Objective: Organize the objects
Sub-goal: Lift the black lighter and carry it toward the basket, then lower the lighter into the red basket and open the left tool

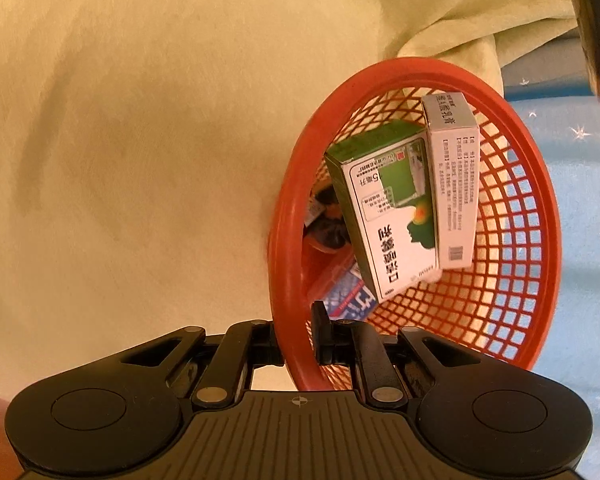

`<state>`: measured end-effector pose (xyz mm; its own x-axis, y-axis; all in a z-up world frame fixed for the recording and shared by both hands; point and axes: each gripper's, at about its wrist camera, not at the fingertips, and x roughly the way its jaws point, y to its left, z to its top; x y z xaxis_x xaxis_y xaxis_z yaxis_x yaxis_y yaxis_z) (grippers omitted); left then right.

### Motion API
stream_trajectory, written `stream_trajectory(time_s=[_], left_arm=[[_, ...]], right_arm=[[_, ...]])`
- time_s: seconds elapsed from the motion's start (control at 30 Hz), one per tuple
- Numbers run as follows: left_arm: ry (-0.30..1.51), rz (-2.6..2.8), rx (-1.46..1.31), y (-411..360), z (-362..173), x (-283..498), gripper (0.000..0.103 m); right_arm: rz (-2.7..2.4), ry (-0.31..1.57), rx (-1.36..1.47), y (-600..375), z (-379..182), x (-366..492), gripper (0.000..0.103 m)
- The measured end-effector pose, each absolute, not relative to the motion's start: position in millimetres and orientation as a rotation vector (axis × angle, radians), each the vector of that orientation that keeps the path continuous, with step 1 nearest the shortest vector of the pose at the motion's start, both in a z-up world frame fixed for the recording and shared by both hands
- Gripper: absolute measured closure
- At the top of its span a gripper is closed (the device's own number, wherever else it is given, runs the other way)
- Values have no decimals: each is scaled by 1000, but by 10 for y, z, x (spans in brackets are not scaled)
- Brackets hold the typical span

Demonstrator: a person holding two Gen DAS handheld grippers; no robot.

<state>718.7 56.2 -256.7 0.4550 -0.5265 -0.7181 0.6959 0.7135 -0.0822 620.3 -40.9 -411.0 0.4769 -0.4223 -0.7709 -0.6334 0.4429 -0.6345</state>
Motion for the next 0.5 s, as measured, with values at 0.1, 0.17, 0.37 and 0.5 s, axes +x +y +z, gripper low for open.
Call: stream_trajectory(time_s=[0.1, 0.17, 0.37, 0.5], left_arm=[[795, -808, 248, 446, -2599, 7187, 86], [798, -838, 259, 373, -2630, 7198, 86], [815, -904, 284, 215, -2730, 7300, 86], [824, -949, 256, 138, -2767, 7384, 83]], right_arm=[[164, 1134, -1148, -391, -4108, 6220, 97], [164, 1139, -1142, -411, -4104, 6222, 97], [172, 1144, -1135, -376, -4125, 6254, 98], [174, 1146, -1131, -382, -4116, 6266, 98]])
